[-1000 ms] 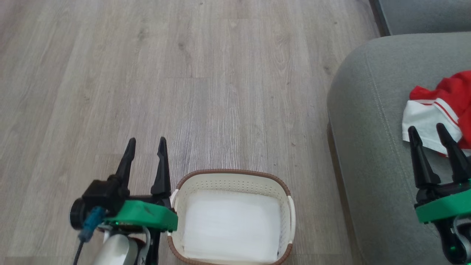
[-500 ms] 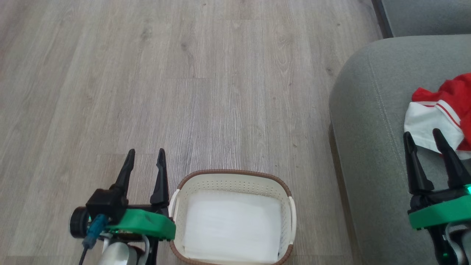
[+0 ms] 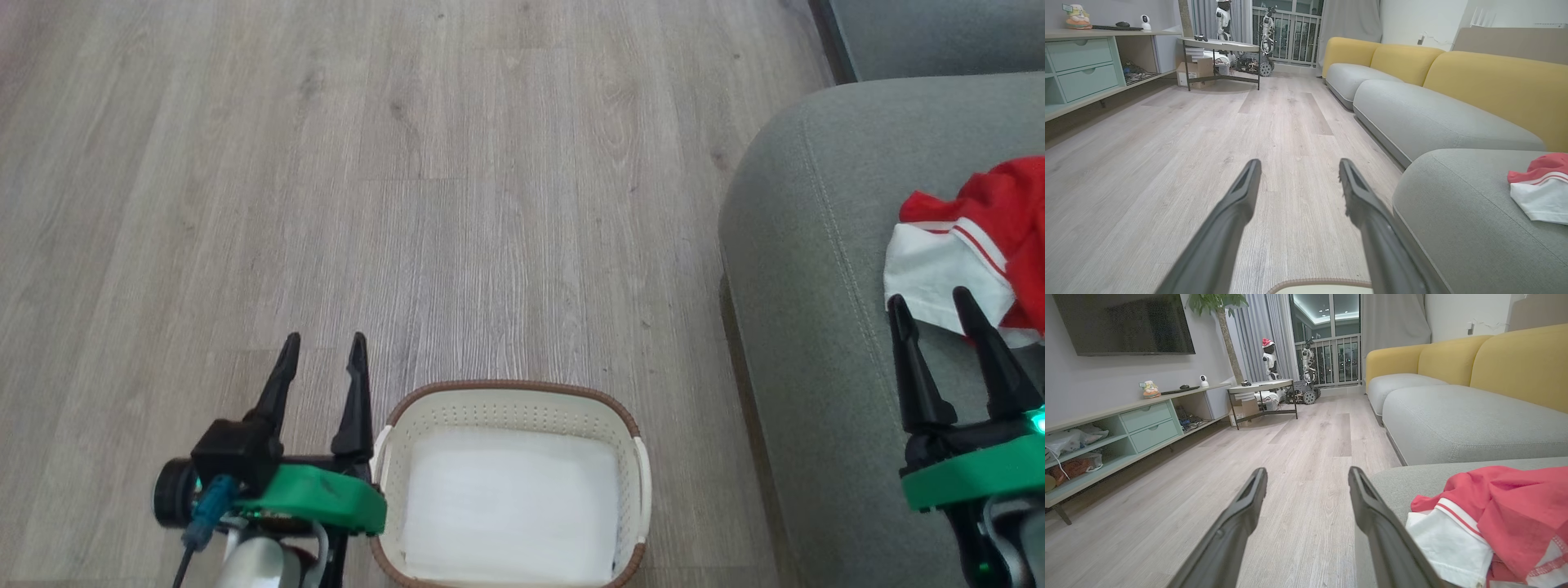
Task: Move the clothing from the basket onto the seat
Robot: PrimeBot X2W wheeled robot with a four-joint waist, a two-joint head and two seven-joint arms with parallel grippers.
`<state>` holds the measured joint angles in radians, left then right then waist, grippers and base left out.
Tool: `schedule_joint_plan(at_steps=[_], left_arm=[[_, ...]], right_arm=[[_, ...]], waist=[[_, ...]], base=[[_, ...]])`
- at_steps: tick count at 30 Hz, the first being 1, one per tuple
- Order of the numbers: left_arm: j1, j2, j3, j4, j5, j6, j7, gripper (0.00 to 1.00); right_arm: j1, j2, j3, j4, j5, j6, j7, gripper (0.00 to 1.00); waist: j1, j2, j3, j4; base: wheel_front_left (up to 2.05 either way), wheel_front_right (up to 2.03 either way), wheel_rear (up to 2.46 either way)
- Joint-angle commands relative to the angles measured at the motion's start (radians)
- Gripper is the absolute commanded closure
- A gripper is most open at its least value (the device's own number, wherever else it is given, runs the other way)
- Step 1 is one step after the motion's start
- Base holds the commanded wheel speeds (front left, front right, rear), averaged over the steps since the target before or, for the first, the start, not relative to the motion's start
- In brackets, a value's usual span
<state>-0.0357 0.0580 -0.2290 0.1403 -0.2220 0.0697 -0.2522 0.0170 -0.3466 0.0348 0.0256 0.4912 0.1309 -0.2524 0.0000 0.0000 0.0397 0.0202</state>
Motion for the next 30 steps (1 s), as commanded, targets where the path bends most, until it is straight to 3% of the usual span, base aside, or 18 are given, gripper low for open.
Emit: schedule_joint_plan(at_steps=[1, 13, 14, 18, 30], left_arm=[[-0.027, -0.002, 0.044, -0.024, 0.011, -0.004, -0.010, 0.00], [-0.029, -0.007, 0.057, -0.008, 0.016, -0.018, -0.010, 0.00], [0.000, -0.005, 0.017, 0.024, 0.007, -0.018, 0.000, 1.00], [0.013, -0.005, 0.013, 0.068, 0.004, -0.018, 0.005, 1.00], [0.006, 0.000, 0.037, 0.071, -0.136, -0.034, 0.034, 1.00]], right_arm=[[-0.014, -0.017, 0.014, -0.029, -0.006, 0.000, -0.009, 0.00], [-0.018, -0.016, 0.023, -0.027, 0.000, 0.000, -0.009, 0.00], [0.000, 0.001, 0.009, 0.002, 0.001, 0.000, 0.000, 1.00], [0.007, 0.018, 0.021, 0.046, 0.004, 0.000, 0.002, 1.00], [-0.005, 0.041, 0.009, 0.063, 0.115, 0.000, 0.033, 1.00]], waist=[[0.0000, 0.0000, -0.001, 0.000], [0.0000, 0.0000, -0.006, 0.000], [0.0000, 0.0000, -0.006, 0.000], [0.0000, 0.0000, -0.007, 0.000], [0.0000, 0.0000, -0.009, -0.002]], base=[[0.00, 0.00, 0.00], [0.00, 0.00, 0.00], [0.00, 0.00, 0.00], [0.00, 0.00, 0.00], [0.00, 0.00, 0.00]])
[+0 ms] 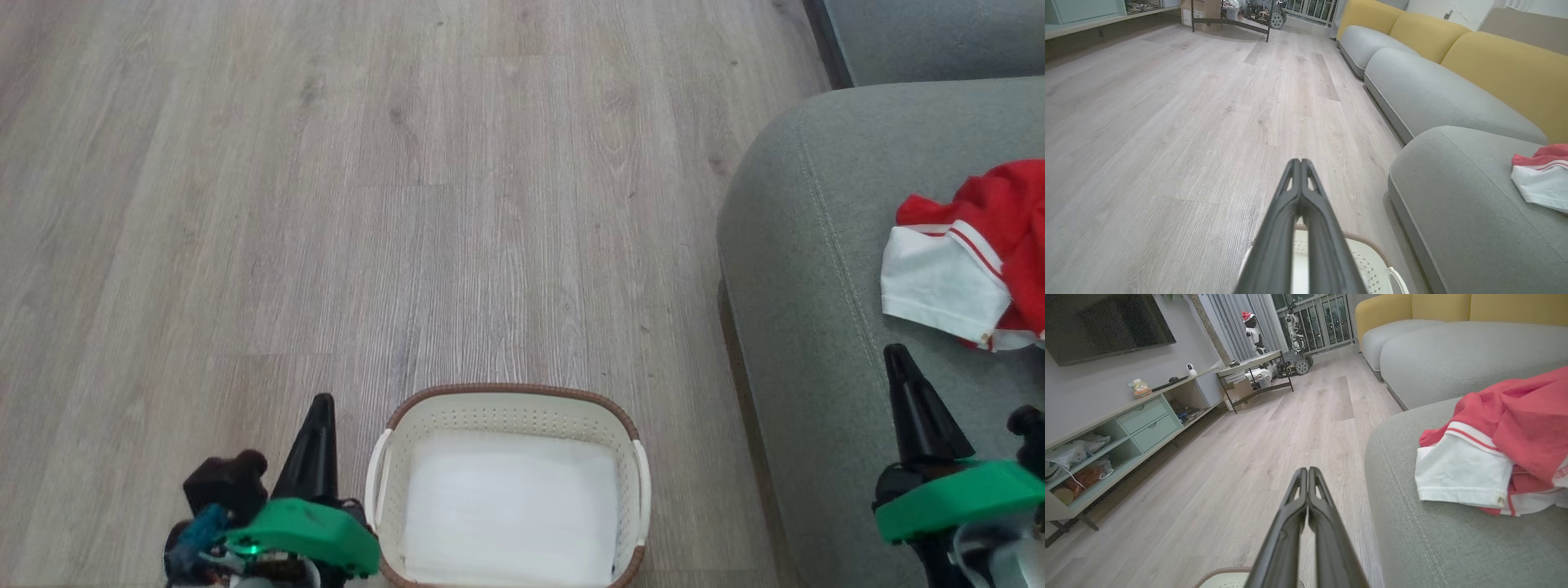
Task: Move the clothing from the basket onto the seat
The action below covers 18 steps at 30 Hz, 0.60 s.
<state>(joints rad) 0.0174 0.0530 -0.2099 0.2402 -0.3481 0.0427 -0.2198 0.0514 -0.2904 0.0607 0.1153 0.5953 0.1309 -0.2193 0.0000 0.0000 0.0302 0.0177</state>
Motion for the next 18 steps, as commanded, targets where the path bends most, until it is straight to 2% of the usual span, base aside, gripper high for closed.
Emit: schedule_joint_plan(at_steps=[1, 18], left_arm=[[-0.048, 0.005, 0.020, -0.028, -0.022, -0.009, 0.004, 1.00], [-0.061, 0.011, 0.057, -0.021, -0.218, -0.034, 0.046, 1.00]], right_arm=[[-0.041, -0.013, -0.018, -0.026, 0.020, 0.000, 0.003, 1.00], [-0.059, 0.022, -0.036, -0.002, 0.176, 0.000, 0.049, 1.00]], waist=[[0.0000, 0.0000, 0.000, 0.000], [0.0000, 0.0000, -0.004, -0.003]], base=[[0.00, 0.00, 0.00], [0.00, 0.00, 0.00]])
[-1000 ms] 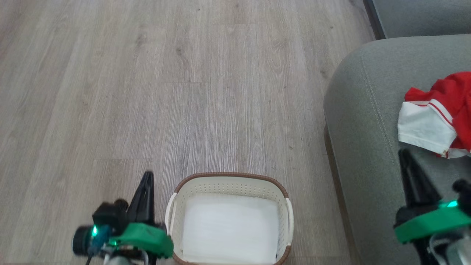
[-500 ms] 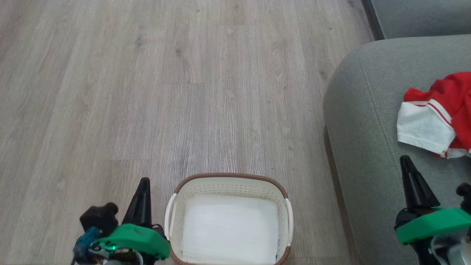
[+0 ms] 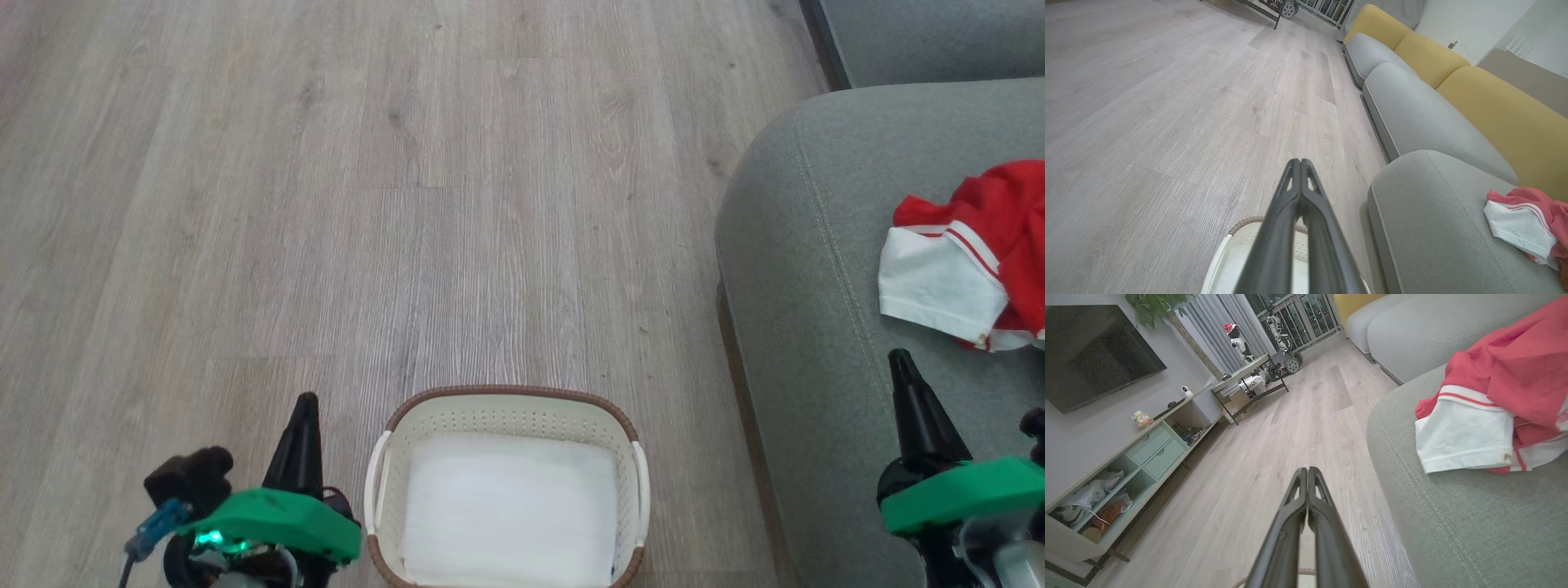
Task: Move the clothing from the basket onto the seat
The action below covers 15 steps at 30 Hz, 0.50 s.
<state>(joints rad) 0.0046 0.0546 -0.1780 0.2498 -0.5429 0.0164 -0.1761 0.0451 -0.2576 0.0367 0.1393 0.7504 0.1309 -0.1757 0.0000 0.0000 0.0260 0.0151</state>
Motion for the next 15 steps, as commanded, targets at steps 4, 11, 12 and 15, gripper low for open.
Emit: schedule_joint_plan(at_steps=[4, 11, 12, 15], left_arm=[[-0.050, 0.010, 0.034, -0.030, -0.069, -0.014, 0.013, 1.00], [-0.054, 0.012, 0.051, -0.029, -0.149, -0.024, 0.032, 1.00], [-0.055, 0.012, 0.053, -0.028, -0.160, -0.026, 0.034, 1.00], [-0.057, 0.012, 0.060, -0.028, -0.194, -0.030, 0.042, 1.00]], right_arm=[[-0.056, -0.003, -0.017, -0.021, 0.057, 0.000, 0.016, 1.00], [-0.064, 0.012, -0.025, -0.011, 0.120, 0.000, 0.036, 1.00], [-0.065, 0.014, -0.026, -0.010, 0.129, 0.000, 0.039, 1.00], [-0.068, 0.021, -0.030, -0.005, 0.156, 0.000, 0.047, 1.00]], waist=[[0.0000, 0.0000, -0.001, -0.001], [0.0000, 0.0000, -0.003, -0.002], [0.0000, 0.0000, -0.003, -0.002], [0.0000, 0.0000, -0.004, -0.002]], base=[[0.00, 0.00, 0.00], [0.00, 0.00, 0.00], [0.00, 0.00, 0.00], [0.00, 0.00, 0.00]])
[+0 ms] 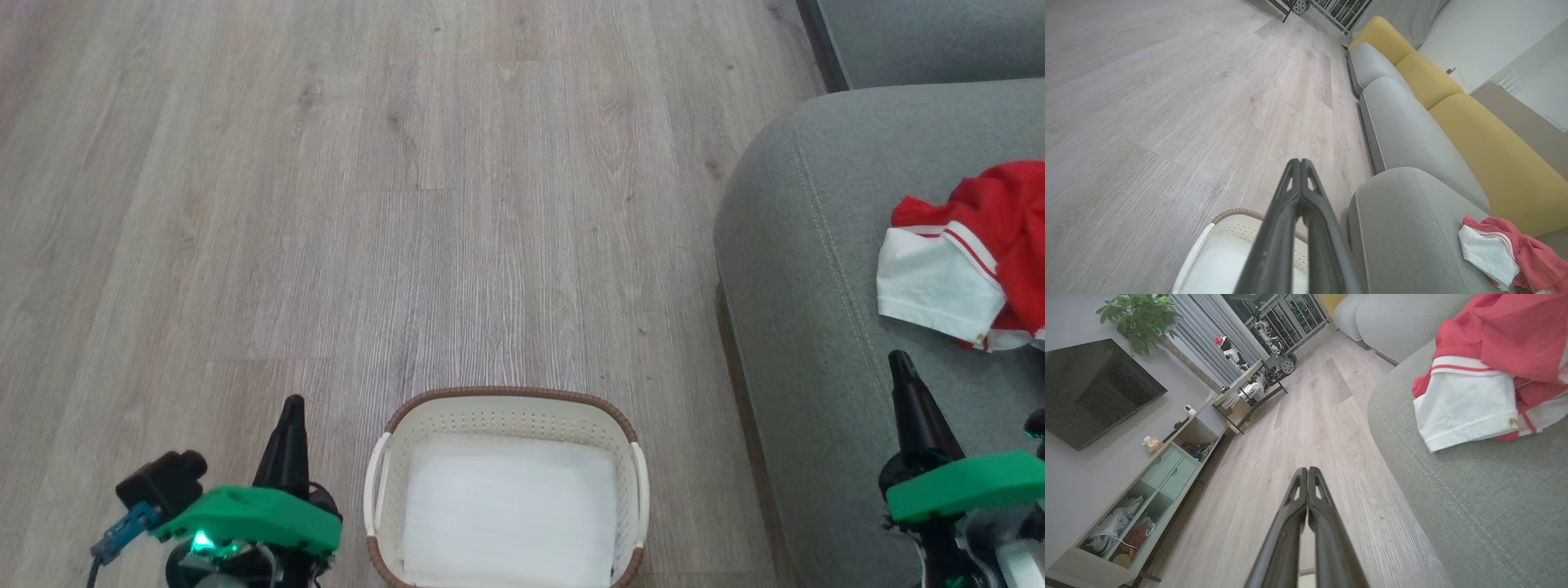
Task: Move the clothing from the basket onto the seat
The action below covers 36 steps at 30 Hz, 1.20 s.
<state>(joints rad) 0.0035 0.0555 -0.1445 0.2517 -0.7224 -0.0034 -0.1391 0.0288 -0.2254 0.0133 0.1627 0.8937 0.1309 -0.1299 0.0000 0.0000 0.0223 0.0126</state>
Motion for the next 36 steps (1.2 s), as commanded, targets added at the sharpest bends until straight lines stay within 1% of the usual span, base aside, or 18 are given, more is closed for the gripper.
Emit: schedule_joint_plan(at_steps=[1, 36], left_arm=[[-0.057, 0.012, 0.029, -0.029, -0.026, -0.012, 0.008, 1.00], [-0.080, 0.014, 0.117, -0.020, -0.419, -0.063, 0.106, 1.00]], right_arm=[[-0.053, -0.009, -0.008, -0.028, 0.022, 0.000, 0.004, 1.00], [-0.089, 0.067, -0.054, 0.021, 0.336, 0.000, 0.105, 1.00]], waist=[[0.0000, 0.0000, 0.000, 0.000], [0.0000, 0.0000, -0.009, -0.006]], base=[[0.00, 0.00, 0.00], [0.00, 0.00, 0.00]])
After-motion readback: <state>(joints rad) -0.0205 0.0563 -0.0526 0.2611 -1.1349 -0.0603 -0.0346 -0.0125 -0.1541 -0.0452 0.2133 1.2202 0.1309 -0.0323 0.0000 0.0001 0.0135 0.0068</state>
